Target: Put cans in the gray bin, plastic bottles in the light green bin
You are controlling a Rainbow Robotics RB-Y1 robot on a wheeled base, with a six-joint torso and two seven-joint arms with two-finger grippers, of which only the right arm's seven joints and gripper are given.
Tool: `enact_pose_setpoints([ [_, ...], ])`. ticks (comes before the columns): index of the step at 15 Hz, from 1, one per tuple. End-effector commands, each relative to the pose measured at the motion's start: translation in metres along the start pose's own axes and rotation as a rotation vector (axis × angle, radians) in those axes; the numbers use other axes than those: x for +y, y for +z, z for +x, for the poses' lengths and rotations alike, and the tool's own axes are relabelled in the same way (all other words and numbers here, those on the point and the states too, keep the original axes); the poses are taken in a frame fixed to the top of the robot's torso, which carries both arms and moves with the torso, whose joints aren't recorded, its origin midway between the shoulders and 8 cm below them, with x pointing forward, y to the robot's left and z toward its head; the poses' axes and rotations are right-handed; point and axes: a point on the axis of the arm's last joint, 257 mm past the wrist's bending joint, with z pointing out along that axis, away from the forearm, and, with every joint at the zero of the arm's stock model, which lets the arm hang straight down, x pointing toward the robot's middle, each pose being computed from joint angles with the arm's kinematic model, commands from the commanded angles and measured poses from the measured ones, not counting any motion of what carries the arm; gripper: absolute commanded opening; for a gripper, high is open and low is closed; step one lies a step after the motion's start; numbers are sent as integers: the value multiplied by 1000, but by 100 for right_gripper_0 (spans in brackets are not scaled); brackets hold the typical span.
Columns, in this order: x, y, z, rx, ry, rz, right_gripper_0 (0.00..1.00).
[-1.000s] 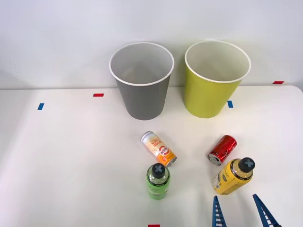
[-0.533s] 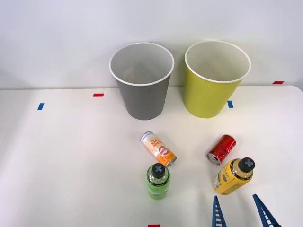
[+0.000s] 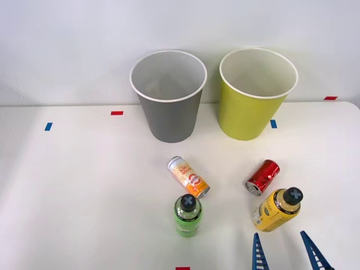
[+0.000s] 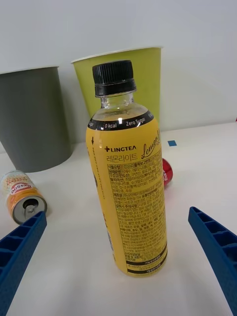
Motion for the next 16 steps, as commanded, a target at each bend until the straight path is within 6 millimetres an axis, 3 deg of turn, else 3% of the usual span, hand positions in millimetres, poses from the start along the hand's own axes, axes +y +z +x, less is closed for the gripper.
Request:
enact_pose_setpoints([
  [1,0,0,0,0,0,0,100],
  [16,0,0,0,0,0,0,100],
])
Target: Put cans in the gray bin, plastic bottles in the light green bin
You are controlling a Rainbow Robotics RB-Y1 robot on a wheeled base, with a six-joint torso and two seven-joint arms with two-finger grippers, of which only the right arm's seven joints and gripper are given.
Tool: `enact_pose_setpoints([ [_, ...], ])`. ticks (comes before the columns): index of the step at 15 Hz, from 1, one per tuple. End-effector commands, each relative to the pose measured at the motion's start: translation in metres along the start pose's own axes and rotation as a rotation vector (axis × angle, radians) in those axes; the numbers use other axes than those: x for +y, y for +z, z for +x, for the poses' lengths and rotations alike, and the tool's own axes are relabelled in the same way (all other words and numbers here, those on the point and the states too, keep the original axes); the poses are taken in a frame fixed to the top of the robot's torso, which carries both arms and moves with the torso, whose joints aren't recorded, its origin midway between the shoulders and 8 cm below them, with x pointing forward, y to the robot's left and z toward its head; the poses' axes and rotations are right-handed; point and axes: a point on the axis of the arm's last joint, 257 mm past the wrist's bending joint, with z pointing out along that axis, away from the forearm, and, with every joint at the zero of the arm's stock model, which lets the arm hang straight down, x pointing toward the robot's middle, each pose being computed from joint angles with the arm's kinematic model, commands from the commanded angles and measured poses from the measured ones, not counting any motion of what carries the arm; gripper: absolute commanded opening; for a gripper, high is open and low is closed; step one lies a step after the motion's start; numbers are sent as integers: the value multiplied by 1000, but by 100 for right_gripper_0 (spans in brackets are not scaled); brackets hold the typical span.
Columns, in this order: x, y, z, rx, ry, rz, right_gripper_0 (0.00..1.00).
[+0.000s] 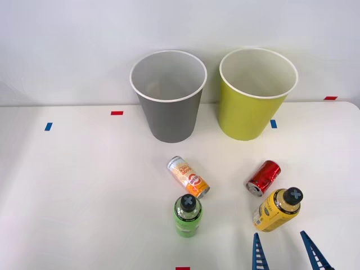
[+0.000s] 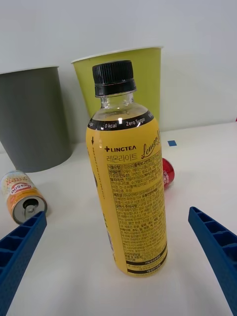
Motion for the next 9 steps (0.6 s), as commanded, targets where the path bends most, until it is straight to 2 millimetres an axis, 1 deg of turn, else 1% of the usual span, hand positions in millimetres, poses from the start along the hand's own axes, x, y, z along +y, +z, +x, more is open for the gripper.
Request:
enact_pose_setpoints([
  [1,0,0,0,0,0,0,100],
  [8,0,0,0,0,0,0,100],
  [9,-5,-4,18,46,-3,7,100],
])
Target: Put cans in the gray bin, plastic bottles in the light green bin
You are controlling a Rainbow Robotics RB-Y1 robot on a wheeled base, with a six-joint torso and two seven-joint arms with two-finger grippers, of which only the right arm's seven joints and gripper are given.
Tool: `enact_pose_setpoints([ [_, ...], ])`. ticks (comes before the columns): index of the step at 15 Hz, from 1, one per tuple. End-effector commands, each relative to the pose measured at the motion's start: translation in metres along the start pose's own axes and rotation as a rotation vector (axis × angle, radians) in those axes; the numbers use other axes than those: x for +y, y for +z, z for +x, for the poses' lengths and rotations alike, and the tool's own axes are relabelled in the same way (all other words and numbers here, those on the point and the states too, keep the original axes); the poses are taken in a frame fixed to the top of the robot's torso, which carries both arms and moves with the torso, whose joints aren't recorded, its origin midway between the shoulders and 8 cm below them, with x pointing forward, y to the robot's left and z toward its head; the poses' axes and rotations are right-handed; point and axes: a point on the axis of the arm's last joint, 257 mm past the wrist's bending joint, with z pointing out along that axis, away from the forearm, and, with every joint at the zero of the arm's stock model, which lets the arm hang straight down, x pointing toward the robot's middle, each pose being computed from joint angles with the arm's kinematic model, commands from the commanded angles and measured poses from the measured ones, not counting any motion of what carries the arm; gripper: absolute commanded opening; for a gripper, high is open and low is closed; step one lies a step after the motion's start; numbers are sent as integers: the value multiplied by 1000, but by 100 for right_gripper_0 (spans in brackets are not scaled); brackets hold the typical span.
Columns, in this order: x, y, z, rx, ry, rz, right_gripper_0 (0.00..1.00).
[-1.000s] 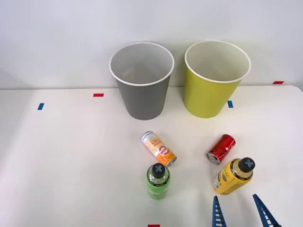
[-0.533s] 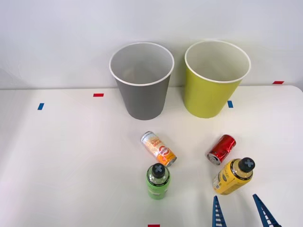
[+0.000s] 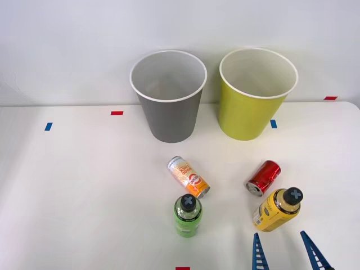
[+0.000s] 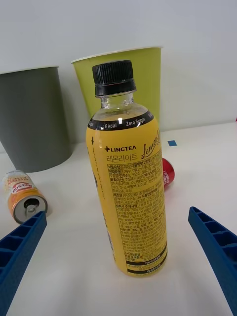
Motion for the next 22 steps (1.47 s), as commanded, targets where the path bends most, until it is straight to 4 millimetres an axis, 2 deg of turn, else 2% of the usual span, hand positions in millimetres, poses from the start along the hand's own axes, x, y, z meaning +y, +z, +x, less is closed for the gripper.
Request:
enact_pose_setpoints([
  [1,-8,-4,19,42,-1,8,100],
  [4,-18,-23,-3,-20,105,71,100],
  [7,-21,-28,-25,-62,16,83,100],
  [12,-26,-24,-25,-66,-54,132,100],
  [15,-20,-16,-28,-82,-47,99,100],
  [19,-1,-3,-26,-85,-14,29,100],
  [22,-2,8,-18,-58,-18,7,100],
])
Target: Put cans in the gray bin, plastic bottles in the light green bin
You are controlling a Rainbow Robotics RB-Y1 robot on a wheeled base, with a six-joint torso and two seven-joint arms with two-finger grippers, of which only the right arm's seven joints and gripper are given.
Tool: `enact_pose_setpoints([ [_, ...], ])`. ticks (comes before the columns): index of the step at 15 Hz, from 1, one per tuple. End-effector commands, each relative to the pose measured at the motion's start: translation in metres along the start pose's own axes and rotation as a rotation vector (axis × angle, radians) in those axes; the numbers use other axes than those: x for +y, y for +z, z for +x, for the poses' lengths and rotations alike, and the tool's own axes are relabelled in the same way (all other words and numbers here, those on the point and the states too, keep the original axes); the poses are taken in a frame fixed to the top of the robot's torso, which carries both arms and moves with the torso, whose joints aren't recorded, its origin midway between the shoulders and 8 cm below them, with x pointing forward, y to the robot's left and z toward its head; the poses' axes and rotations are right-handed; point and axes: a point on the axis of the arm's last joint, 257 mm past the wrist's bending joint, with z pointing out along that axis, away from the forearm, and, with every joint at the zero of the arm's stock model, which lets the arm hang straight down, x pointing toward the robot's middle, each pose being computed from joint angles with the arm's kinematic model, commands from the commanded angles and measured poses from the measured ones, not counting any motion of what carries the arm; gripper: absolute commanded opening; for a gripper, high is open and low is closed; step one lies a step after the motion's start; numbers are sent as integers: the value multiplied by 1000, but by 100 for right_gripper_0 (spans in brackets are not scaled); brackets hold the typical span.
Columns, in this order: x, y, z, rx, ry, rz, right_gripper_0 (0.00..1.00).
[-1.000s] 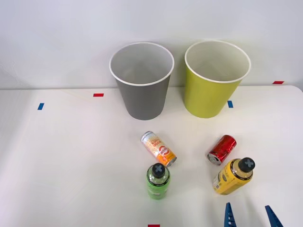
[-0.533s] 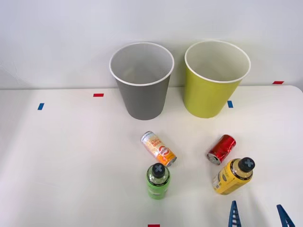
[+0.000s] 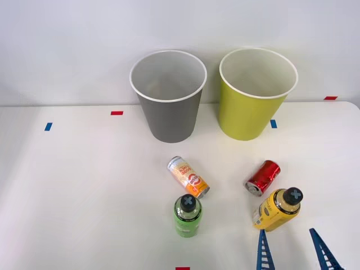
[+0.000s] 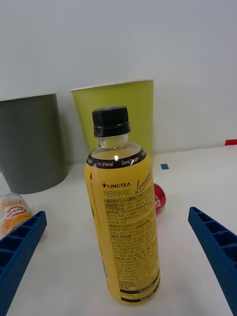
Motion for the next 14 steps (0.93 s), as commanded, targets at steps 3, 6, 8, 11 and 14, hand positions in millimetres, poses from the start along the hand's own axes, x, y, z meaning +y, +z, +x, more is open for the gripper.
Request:
enact_pose_setpoints([
  [3,1,24,9,18,3,-23,100],
  [6,8,47,7,2,6,-46,100],
  [8,10,58,5,-14,10,-48,100],
  [11,8,72,7,-7,-3,-46,100],
  [14,3,80,10,6,-16,-40,100],
])
